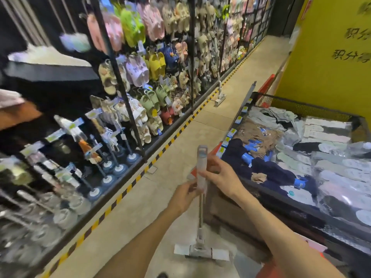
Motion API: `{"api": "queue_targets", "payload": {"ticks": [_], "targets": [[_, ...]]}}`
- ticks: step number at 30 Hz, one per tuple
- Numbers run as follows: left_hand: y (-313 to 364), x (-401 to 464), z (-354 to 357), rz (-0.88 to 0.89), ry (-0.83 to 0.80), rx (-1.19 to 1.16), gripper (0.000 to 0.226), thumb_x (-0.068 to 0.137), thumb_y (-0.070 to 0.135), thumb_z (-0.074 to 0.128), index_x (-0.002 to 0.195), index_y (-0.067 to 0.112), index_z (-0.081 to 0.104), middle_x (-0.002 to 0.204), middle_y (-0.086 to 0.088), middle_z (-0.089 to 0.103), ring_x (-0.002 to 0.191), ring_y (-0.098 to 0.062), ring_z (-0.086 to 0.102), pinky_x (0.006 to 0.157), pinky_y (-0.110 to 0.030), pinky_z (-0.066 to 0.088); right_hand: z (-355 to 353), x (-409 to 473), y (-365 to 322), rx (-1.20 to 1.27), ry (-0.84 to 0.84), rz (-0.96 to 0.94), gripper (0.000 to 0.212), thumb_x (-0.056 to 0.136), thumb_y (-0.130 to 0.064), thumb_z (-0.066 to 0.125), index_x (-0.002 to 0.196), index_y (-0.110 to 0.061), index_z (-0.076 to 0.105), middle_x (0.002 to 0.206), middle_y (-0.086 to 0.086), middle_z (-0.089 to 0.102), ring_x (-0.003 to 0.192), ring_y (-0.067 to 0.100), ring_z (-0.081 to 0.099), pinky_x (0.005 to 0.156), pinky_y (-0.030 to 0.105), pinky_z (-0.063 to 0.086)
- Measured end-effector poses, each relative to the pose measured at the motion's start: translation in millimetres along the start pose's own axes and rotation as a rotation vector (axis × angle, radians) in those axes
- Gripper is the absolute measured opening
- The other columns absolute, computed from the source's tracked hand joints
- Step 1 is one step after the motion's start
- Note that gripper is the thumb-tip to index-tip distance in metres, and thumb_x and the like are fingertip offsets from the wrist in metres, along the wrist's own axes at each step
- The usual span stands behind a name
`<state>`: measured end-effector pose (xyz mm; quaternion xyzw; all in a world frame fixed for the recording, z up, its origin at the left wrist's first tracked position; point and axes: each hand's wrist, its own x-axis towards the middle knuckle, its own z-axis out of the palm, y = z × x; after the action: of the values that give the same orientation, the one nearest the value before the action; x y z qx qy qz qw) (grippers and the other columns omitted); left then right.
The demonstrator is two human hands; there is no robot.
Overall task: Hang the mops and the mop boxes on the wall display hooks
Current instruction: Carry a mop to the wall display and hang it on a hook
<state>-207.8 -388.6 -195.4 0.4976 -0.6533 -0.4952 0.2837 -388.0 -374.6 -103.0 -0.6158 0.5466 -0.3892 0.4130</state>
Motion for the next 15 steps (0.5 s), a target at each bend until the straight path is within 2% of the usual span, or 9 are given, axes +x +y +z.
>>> {"api": "queue_targets", "payload": {"ticks": [2,4,6,7,9,12,15], "targets": [[7.2,-18.4,-27.8,0.003,0.090,-0.010,0.021,0.098,0.025,0.073,0.118,0.031,0.071,0.106,0.013,0.077,0.104,-0.006,0.072,0.092,-0.024,0.055,18.4,10.7,-27.1,-0.010,-0.069,-0.074,0.035,0.089,-0.035,0.082,0.120,-0.026,0.068,0.115,-0.005,0.075,0.107,0.011,0.072,0.091,0.028,0.057],[13.7,-40.6,-53.4,0.026,0.180,0.002,0.024,0.097,0.021,0.073,0.111,0.041,0.069,0.101,0.024,0.075,0.098,0.005,0.070,0.088,-0.018,0.054,40.5,19.5,-53.6,-0.029,-0.144,-0.147,0.028,0.090,-0.036,0.082,0.113,-0.038,0.067,0.114,-0.012,0.073,0.103,0.003,0.070,0.086,0.023,0.055],[16.1,-63.7,-77.8,0.036,0.271,0.009,0.024,0.099,0.018,0.071,0.115,0.035,0.070,0.103,0.024,0.074,0.097,0.009,0.069,0.085,-0.011,0.051,64.0,24.7,-79.8,-0.047,-0.222,-0.220,0.028,0.093,-0.031,0.081,0.113,-0.042,0.065,0.115,-0.016,0.071,0.103,-0.002,0.068,0.084,0.018,0.054],[15.5,-75.3,-89.2,0.039,0.312,-0.001,0.023,0.099,0.016,0.070,0.119,0.028,0.070,0.105,0.021,0.074,0.097,0.009,0.069,0.084,-0.009,0.050,76.2,25.8,-92.0,-0.039,-0.253,-0.245,0.028,0.093,-0.029,0.081,0.115,-0.039,0.066,0.114,-0.016,0.072,0.103,-0.001,0.068,0.084,0.020,0.057],[16.1,-101.6,-112.3,0.037,0.401,-0.032,0.024,0.099,0.016,0.070,0.122,0.025,0.070,0.110,0.014,0.076,0.100,0.006,0.070,0.086,-0.012,0.051,103.1,28.8,-112.9,-0.030,-0.311,-0.300,0.030,0.093,-0.029,0.081,0.121,-0.029,0.070,0.113,-0.013,0.074,0.104,0.003,0.071,0.087,0.023,0.059],[14.5,-140.5,-144.8,0.026,0.529,-0.082,0.025,0.099,0.026,0.071,0.124,0.025,0.072,0.113,0.009,0.078,0.107,-0.005,0.072,0.093,-0.026,0.057,144.8,27.5,-147.0,-0.012,-0.386,-0.365,0.033,0.092,-0.024,0.083,0.122,-0.019,0.073,0.110,-0.008,0.077,0.101,0.004,0.073,0.088,0.020,0.057],[12.4,-183.1,-175.1,0.033,0.660,-0.135,0.028,0.099,0.021,0.071,0.127,0.020,0.073,0.115,0.008,0.079,0.105,-0.003,0.073,0.087,-0.019,0.055,190.9,21.9,-177.8,0.026,-0.458,-0.406,0.025,0.092,-0.023,0.083,0.115,-0.025,0.075,0.106,-0.010,0.078,0.101,0.009,0.074,0.089,0.030,0.059]]}}
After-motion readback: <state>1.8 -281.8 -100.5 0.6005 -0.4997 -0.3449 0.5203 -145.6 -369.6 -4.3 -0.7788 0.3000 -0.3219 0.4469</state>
